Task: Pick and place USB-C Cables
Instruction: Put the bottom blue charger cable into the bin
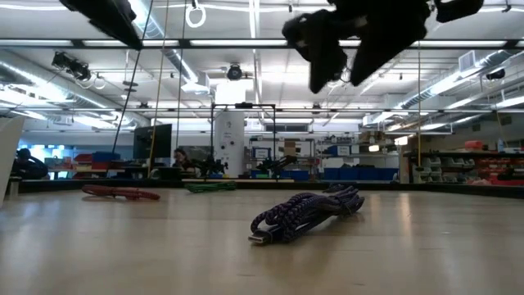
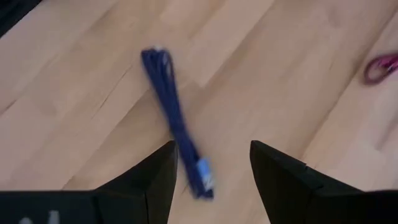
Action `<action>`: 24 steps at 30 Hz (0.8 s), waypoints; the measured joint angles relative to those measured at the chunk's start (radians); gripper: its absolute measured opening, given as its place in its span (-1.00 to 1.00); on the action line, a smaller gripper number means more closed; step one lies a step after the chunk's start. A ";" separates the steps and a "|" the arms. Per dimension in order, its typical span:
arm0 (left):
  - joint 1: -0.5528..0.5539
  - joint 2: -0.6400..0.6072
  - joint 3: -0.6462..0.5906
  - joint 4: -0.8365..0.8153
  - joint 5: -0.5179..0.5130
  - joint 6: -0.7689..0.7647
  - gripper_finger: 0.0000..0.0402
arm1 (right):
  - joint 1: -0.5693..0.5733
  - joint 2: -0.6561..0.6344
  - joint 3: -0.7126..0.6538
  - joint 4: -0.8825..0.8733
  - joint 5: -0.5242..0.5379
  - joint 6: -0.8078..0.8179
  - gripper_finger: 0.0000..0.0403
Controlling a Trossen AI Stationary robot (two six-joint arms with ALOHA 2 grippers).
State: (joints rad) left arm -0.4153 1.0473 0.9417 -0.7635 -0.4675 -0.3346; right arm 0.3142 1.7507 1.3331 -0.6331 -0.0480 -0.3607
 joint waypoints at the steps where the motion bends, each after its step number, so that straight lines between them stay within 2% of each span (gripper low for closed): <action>1: 0.010 0.000 0.000 0.002 -0.008 0.024 -0.28 | 0.006 0.007 0.000 0.016 0.007 0.000 0.02; 6: 0.048 0.000 0.000 0.004 -0.011 0.053 -0.28 | 0.020 0.068 0.000 0.039 0.018 0.025 0.01; 11: 0.042 0.004 0.000 0.032 -0.013 -0.024 -0.28 | 0.014 0.154 0.000 0.045 0.032 0.071 0.01; 19: -0.018 0.056 0.000 0.059 -0.032 -0.085 -0.28 | -0.008 0.269 0.000 0.022 -0.027 0.131 0.01; 24: -0.070 0.089 0.000 0.064 -0.037 -0.137 -0.28 | -0.005 0.277 0.002 0.021 0.009 0.125 -0.10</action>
State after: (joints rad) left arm -0.4849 1.1366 0.9421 -0.6990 -0.5049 -0.4714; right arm 0.3089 2.0272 1.3350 -0.6125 -0.0387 -0.2358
